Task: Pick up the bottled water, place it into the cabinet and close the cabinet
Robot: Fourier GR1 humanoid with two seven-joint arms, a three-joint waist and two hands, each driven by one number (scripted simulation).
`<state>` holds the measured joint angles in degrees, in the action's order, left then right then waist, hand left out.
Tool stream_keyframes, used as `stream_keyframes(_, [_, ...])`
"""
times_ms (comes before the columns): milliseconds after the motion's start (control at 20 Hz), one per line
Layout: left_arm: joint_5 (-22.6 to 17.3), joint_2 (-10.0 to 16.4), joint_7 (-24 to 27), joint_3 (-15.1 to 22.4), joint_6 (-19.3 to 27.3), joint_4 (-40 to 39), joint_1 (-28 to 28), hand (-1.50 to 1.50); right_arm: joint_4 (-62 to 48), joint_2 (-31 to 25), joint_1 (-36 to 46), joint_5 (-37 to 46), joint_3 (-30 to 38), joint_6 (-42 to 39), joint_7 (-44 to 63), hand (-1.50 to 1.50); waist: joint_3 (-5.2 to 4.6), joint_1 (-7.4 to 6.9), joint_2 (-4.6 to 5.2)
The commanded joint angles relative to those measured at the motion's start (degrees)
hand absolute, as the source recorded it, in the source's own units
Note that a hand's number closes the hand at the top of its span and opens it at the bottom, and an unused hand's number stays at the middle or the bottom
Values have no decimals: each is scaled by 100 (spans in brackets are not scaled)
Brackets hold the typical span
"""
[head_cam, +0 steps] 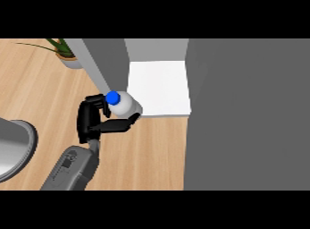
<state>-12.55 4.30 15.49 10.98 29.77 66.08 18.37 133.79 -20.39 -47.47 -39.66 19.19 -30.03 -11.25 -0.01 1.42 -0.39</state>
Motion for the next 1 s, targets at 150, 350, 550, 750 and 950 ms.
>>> stream_keyframes(150, [94,-328,-513,215,-123,-593,1306,150,676,-157,-9,-548,31,227,262,-150,-20,305,105])
stream_keyframes(350, [191,-402,-562,177,169,-753,1470,150,426,-183,30,-510,-27,72,129,-150,-15,446,123])
stream_keyframes(550, [252,-295,-457,45,233,-917,1591,150,272,-239,116,-568,-45,53,89,-150,-15,429,139])
stream_keyframes(750, [322,-309,-331,21,331,-974,1569,150,311,-193,50,-455,-129,-3,42,-150,-18,520,141])
stream_keyframes(950, [600,-154,-379,70,586,-1081,1730,150,132,-184,204,-203,-302,-70,-12,-150,-8,571,157])
